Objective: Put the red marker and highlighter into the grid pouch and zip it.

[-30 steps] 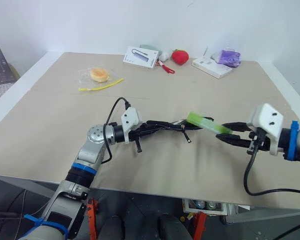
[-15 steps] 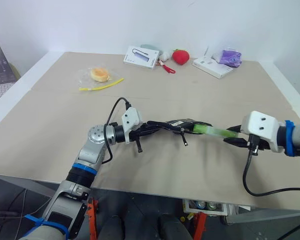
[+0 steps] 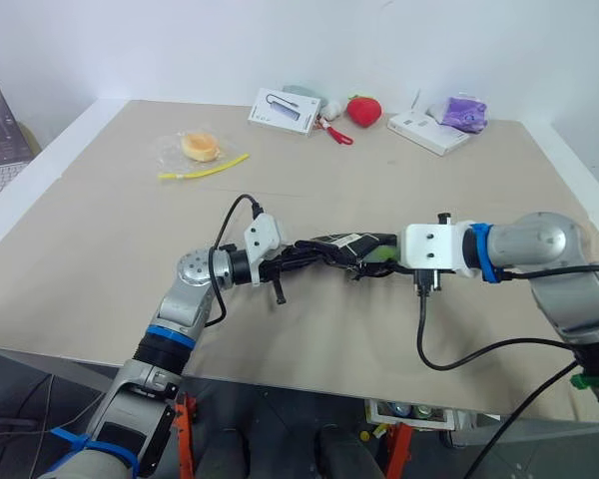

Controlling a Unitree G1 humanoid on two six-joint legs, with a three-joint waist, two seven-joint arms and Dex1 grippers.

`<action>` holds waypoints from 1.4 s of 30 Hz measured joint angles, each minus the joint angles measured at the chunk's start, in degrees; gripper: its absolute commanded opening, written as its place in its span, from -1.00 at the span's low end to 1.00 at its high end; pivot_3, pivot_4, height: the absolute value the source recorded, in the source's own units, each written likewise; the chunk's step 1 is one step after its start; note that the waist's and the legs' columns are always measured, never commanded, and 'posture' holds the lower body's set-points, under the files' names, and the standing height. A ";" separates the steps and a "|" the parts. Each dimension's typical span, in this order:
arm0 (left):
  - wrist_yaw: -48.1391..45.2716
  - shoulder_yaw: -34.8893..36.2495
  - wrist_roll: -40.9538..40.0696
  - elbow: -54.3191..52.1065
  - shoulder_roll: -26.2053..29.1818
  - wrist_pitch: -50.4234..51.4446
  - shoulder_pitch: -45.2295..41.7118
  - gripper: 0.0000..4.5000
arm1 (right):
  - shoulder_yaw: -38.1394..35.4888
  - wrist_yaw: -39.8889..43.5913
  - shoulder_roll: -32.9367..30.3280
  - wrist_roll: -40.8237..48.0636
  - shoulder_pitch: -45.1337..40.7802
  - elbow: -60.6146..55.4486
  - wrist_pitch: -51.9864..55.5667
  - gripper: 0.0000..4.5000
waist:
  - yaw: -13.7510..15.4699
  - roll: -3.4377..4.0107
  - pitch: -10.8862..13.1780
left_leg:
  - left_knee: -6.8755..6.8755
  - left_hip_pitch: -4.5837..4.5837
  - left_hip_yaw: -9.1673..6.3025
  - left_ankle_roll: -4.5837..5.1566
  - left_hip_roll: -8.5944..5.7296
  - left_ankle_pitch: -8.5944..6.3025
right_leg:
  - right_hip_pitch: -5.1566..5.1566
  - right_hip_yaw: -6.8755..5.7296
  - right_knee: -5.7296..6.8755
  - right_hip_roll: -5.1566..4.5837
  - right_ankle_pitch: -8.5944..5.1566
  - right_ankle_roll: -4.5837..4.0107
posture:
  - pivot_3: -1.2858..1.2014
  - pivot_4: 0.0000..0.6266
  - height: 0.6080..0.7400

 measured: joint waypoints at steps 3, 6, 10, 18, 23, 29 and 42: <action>0.16 0.01 -0.01 -0.02 0.01 0.67 0.00 -1.00 | -0.07 -0.02 1.95 0.68 -0.03 0.44 0.16 0.30 | -0.01 0.00 0.00 | 0.00 0.00 -0.02 0.00 0.00 0.00 | 0.00 -0.02 0.00 0.01 0.01 -0.02 | 0.03 -0.52 0.90; 0.20 -0.03 -0.03 -0.16 -0.29 0.86 0.01 -1.00 | -2.41 0.28 2.29 4.44 -0.03 0.35 2.76 0.97 | -0.01 0.00 0.00 | 0.03 -0.01 -0.03 0.00 0.00 0.00 | 0.01 -0.03 0.00 0.00 0.02 -0.03 | 0.03 -0.52 0.90; 0.25 -0.03 -0.11 -0.49 -0.33 1.12 0.02 -1.00 | -9.19 0.76 2.08 9.90 -0.17 -0.66 6.55 0.97 | 0.00 0.00 0.00 | 0.03 -0.01 -0.06 0.00 0.00 0.00 | 0.03 -0.06 0.01 0.01 0.02 -0.04 | 0.03 -0.52 0.90; 0.23 -0.02 -0.22 -0.81 -0.49 1.86 0.05 -1.00 | -11.48 1.50 1.07 15.36 3.41 -6.47 11.87 0.97 | -0.02 0.00 0.00 | 0.04 -0.01 -0.06 0.00 0.01 0.00 | 0.02 -0.08 0.01 0.02 0.01 -0.02 | 0.03 -0.52 0.90; 0.23 -0.01 -0.46 -0.82 -0.75 2.13 0.05 -1.00 | -11.07 2.06 -0.27 15.66 4.84 -7.86 12.81 -0.02 | -0.01 0.00 0.00 | 0.05 -0.01 -0.07 0.00 0.01 0.01 | 0.04 -0.10 0.01 0.02 -0.05 0.08 | 0.03 -0.52 0.90; 0.24 0.03 -0.47 -1.46 -0.74 2.38 0.05 -1.00 | -9.44 2.28 -1.39 14.17 5.15 -7.67 12.66 -0.97 | -0.01 0.01 0.00 | 0.05 -0.01 -0.07 0.00 0.02 0.00 | 0.03 -0.09 0.01 0.02 -0.15 0.25 | 0.03 -0.52 0.90; 0.21 0.03 -0.47 -1.53 -0.71 2.44 0.06 -1.00 | -9.08 2.16 -1.69 14.39 5.13 -6.98 11.59 0.43 | -0.01 0.00 0.00 | 0.05 -0.01 -0.07 0.00 0.01 0.01 | 0.03 -0.09 0.01 0.01 -0.15 0.25 | 0.03 -0.52 0.90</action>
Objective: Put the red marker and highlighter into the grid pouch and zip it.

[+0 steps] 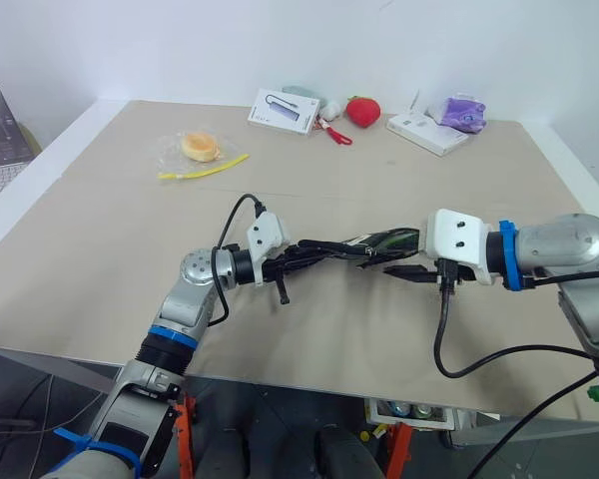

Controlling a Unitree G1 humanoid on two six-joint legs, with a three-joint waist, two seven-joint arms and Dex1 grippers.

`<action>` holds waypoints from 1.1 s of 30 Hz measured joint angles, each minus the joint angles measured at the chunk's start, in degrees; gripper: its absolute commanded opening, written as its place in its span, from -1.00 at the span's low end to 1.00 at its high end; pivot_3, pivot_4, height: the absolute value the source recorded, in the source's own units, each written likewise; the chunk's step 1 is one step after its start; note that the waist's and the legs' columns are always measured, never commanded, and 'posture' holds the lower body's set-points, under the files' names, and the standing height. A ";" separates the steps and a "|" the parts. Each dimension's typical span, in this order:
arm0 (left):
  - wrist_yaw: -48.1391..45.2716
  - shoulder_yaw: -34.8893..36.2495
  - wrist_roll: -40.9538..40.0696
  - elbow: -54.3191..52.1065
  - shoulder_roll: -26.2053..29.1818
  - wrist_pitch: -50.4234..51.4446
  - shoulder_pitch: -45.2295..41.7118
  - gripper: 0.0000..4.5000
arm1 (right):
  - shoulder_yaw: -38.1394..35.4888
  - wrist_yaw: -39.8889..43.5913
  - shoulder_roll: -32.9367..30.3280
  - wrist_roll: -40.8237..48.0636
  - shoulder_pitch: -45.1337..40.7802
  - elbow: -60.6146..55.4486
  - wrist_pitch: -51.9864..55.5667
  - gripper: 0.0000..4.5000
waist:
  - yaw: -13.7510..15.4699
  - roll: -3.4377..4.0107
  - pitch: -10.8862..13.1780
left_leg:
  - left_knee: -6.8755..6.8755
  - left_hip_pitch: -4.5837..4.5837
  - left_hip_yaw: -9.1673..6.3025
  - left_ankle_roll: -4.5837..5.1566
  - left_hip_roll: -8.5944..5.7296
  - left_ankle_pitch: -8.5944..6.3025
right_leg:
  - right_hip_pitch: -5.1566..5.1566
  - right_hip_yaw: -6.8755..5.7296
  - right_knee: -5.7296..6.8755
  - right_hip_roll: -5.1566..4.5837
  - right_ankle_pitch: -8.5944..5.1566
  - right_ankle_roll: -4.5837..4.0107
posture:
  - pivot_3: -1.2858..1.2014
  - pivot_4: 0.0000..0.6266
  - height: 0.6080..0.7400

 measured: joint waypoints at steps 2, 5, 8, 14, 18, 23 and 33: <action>0.00 0.00 0.00 0.00 0.00 0.00 0.00 -1.00 | 0.00 -0.09 0.00 0.16 0.00 0.00 -0.03 0.80 | 0.00 0.00 0.00 | 0.00 0.00 0.00 0.00 0.00 0.00 | 0.00 0.00 0.00 0.00 0.00 0.00 | 0.03 -0.52 0.90; 0.00 0.00 0.00 0.00 -0.02 0.00 0.00 -1.00 | 0.01 -0.34 0.00 -0.23 0.00 0.10 -0.51 0.99 | 0.00 0.00 0.00 | 0.00 0.00 0.00 0.00 0.00 0.00 | 0.00 0.00 0.00 0.00 0.00 0.00 | 0.03 -0.52 0.90; 0.00 0.00 0.00 0.00 -0.06 0.00 0.00 -1.00 | 0.07 -0.38 0.00 -1.13 0.01 0.62 -0.93 0.69 | 0.00 0.00 0.00 | 0.00 0.00 0.00 0.00 0.00 0.00 | 0.00 0.00 0.00 0.00 0.00 0.00 | 0.03 -0.52 0.90; 0.00 0.00 0.00 -0.07 -0.28 0.40 0.18 -1.00 | 0.12 -0.23 0.00 -2.04 0.06 0.86 -1.16 -0.57 | 0.00 0.00 0.00 | 0.00 0.00 0.00 0.00 0.00 0.00 | 0.00 0.00 0.00 0.00 0.00 0.00 | 0.03 -0.52 0.90; -0.03 0.00 0.00 -0.10 -0.27 0.58 0.19 -1.00 | 0.11 -0.16 0.00 -2.10 0.22 1.21 -1.28 -1.00 | 0.00 0.00 0.00 | 0.00 0.00 0.00 0.00 0.00 0.00 | 0.00 0.00 0.00 0.00 0.00 0.00 | 0.03 -0.52 0.90; -0.19 0.00 -0.01 -0.11 -0.23 0.63 0.19 -1.00 | -0.72 -0.33 -0.04 -1.61 0.97 1.28 -1.01 -1.00 | 0.01 0.00 0.00 | 0.00 0.00 0.00 0.00 0.00 0.00 | 0.01 0.00 0.00 0.00 0.01 -0.02 | 0.03 -0.52 0.90; -0.37 -0.03 -0.06 -0.25 -0.22 0.89 0.17 -1.00 | -7.47 -2.45 -7.63 -4.16 4.81 13.95 -6.14 -1.00 | 0.01 0.01 0.00 | 0.02 0.01 0.02 0.00 -0.02 0.00 | 0.02 0.01 0.01 -0.02 0.01 -0.02 | 0.03 -0.52 0.90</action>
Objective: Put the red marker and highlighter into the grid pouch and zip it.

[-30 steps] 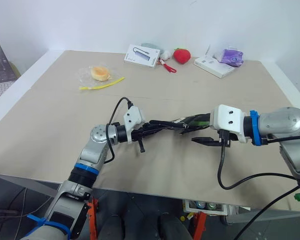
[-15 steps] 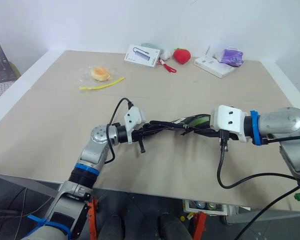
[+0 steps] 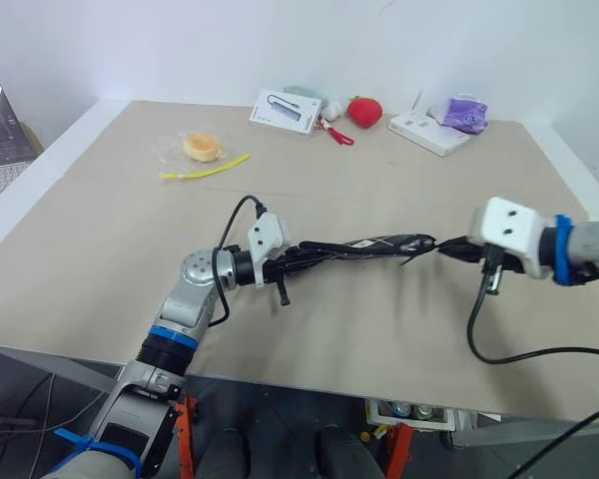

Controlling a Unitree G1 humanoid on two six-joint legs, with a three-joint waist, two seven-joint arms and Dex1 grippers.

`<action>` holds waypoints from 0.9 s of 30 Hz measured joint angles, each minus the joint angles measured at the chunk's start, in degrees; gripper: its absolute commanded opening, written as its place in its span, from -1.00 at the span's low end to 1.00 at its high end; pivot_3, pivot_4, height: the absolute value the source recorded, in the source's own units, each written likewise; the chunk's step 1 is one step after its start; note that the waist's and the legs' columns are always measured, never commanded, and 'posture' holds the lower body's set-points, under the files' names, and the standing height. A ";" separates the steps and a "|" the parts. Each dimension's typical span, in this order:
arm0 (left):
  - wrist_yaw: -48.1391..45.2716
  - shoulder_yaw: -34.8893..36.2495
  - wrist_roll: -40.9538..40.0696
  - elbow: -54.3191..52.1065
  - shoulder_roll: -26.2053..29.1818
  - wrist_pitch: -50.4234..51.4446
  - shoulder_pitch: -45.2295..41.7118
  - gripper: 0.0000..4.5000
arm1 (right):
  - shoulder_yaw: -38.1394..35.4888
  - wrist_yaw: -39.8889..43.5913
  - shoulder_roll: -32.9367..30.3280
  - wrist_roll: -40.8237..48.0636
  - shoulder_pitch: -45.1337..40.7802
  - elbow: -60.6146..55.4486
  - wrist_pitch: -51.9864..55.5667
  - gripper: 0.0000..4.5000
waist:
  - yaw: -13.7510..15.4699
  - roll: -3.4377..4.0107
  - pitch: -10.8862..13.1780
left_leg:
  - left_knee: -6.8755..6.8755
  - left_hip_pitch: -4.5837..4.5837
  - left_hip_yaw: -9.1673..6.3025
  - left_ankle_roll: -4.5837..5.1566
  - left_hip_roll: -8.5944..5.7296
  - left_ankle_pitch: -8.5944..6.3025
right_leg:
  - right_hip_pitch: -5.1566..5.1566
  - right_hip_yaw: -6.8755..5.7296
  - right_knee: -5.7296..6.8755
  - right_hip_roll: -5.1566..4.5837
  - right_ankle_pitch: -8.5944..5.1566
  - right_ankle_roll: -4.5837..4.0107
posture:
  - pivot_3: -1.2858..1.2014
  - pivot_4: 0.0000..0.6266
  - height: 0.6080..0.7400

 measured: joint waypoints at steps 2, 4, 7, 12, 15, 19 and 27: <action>-0.11 -0.03 -0.10 -0.07 -0.12 0.00 -0.01 -1.00 | -1.32 -0.41 -0.80 -0.31 0.57 3.18 -1.92 -1.00 | -0.02 0.00 0.00 | 0.00 0.01 0.00 0.00 0.01 0.00 | 0.00 0.00 0.00 0.01 0.00 0.00 | 0.03 -0.52 0.90; -0.17 -0.06 -0.13 -0.08 -0.13 0.01 -0.01 -1.00 | -1.93 -0.98 -1.01 -0.53 1.06 5.12 -2.95 -1.00 | -0.09 0.00 0.00 | -0.01 0.03 0.01 0.00 0.01 0.00 | 0.00 0.03 0.02 0.02 0.00 0.00 | 0.03 -0.52 0.90; -0.21 -0.13 -0.12 -0.08 -0.17 0.01 -0.01 -1.00 | -1.93 -1.24 -1.01 -0.52 1.48 5.32 -3.62 -1.00 | -0.10 0.03 -0.01 | -0.01 0.04 0.02 0.00 0.01 0.00 | 0.00 0.03 0.04 0.03 -0.01 0.01 | 0.03 -0.52 0.90; -0.23 -0.13 -0.12 -0.07 -0.09 0.02 -0.01 -1.00 | -2.41 -1.52 -0.56 1.24 1.95 4.99 -2.16 -1.00 | -0.06 0.02 -0.01 | 0.02 0.04 0.02 0.00 0.00 0.01 | 0.03 0.05 0.04 0.01 0.00 0.02 | 0.03 -0.52 0.90; -0.21 -0.08 -0.12 -0.05 0.41 0.10 -0.01 -1.00 | -4.85 -2.50 2.81 5.04 1.41 4.75 0.84 -1.00 | -0.12 0.03 -0.01 | 0.01 0.06 0.01 0.00 0.02 0.01 | 0.04 0.05 0.05 0.04 0.01 0.01 | 0.03 -0.52 0.90; -0.40 -0.05 -0.13 -0.03 1.24 0.50 -0.01 -1.00 | -7.75 -5.39 7.86 10.36 -0.70 4.40 6.49 -0.36 | -0.08 0.03 -0.01 | 0.02 0.08 -0.01 0.01 0.02 0.03 | 0.06 0.04 0.07 0.05 0.03 0.00 | 0.03 -0.52 0.90; -4.55 -0.10 -1.85 -0.43 4.12 8.35 0.00 0.61 | -10.55 -12.49 12.03 13.38 0.55 4.05 12.90 1.00 | -0.05 0.04 -0.02 | 0.00 0.06 -0.01 0.01 0.01 0.03 | 0.06 0.03 0.06 0.04 0.02 0.01 | 0.03 -0.52 0.90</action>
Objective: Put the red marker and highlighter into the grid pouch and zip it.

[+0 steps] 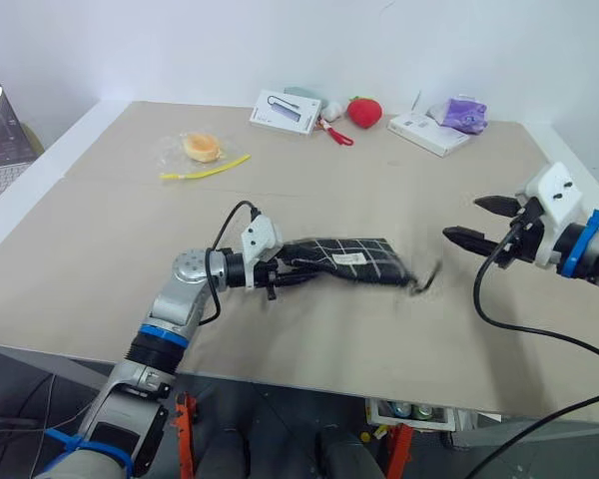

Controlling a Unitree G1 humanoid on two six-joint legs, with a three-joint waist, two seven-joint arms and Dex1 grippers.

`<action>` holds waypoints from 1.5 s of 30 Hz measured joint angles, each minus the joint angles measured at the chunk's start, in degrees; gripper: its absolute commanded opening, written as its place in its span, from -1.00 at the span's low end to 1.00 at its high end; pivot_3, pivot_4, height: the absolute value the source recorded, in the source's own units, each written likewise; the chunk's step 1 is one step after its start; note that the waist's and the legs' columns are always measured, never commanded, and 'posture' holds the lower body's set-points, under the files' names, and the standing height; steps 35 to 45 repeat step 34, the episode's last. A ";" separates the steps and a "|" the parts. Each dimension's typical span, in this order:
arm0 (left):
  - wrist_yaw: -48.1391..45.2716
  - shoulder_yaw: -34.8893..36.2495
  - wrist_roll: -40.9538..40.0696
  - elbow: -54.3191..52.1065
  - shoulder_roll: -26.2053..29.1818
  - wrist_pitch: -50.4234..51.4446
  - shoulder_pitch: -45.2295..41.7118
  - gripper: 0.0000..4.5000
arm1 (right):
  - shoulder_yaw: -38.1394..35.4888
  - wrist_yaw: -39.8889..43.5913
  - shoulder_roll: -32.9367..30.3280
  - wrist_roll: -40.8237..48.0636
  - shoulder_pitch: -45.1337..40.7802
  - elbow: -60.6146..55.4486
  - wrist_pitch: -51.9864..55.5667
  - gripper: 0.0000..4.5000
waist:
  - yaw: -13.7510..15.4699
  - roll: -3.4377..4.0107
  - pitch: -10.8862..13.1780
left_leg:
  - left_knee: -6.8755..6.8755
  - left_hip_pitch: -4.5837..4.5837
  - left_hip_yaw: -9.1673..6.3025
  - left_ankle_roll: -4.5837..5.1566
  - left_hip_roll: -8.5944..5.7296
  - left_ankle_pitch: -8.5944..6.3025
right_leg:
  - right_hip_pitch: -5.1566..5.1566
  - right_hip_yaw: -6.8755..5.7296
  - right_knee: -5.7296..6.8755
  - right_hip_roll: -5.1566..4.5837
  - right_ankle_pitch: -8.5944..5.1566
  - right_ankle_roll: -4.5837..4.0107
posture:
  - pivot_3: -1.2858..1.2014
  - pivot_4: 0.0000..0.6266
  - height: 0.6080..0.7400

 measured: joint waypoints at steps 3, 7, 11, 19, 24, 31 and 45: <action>-2.08 -0.27 -1.50 -2.24 1.06 4.14 0.00 0.99 | -0.10 -2.12 1.31 0.14 0.43 0.00 1.36 1.00 | 0.00 0.01 0.00 | 0.00 0.00 0.00 0.00 0.00 0.00 | 0.00 0.00 0.00 0.00 0.00 0.01 | 0.03 -0.52 0.90; -3.18 0.01 -5.39 -6.17 2.58 12.16 0.60 0.99 | -0.36 -4.33 1.65 0.02 1.01 0.02 2.03 1.00 | -0.01 0.01 0.00 | 0.00 0.00 -0.01 0.00 0.02 0.00 | 0.00 -0.01 0.00 0.01 -0.01 0.02 | 0.03 -0.52 0.90; -2.23 2.55 -9.79 -10.11 4.54 19.67 1.29 0.99 | -0.38 -6.70 2.39 -0.21 2.28 0.87 3.30 1.00 | -0.04 0.01 0.00 | 0.00 0.01 0.00 0.00 0.02 0.00 | -0.01 -0.01 0.01 0.01 -0.02 0.03 | 0.03 -0.52 0.90; 11.46 15.69 -9.46 -8.64 11.79 21.00 2.60 0.99 | -3.03 -7.62 2.38 0.08 5.89 3.50 3.62 1.00 | -0.36 0.02 -0.01 | -0.04 0.08 0.04 0.01 0.06 0.00 | -0.01 0.03 0.01 0.04 -0.02 0.02 | 0.03 -0.52 0.90; 12.75 18.89 -7.14 -8.18 18.22 19.75 9.54 0.99 | -2.84 -7.14 2.38 -0.31 5.60 7.94 2.39 1.00 | -0.46 -0.01 0.01 | -0.03 0.06 0.05 0.01 0.05 0.00 | 0.01 0.03 0.00 0.00 -0.02 0.02 | 0.03 -0.52 0.90; 12.20 19.22 -6.48 -8.24 20.94 17.97 10.89 0.99 | -1.89 -5.82 2.38 -1.57 3.13 12.08 0.20 1.00 | 0.00 -0.02 0.01 | -0.02 0.06 0.05 -0.02 0.05 0.02 | 0.01 0.00 0.00 0.01 -0.01 0.02 | 0.03 -0.52 0.90; 12.01 19.14 -6.03 -8.24 21.24 17.72 10.98 0.99 | -1.34 -5.56 2.38 -2.18 2.74 13.16 -0.14 1.00 | -0.02 -0.02 0.01 | -0.05 0.06 0.05 -0.02 0.06 0.02 | -0.01 0.00 0.00 0.01 -0.02 0.01 | 0.03 -0.52 0.90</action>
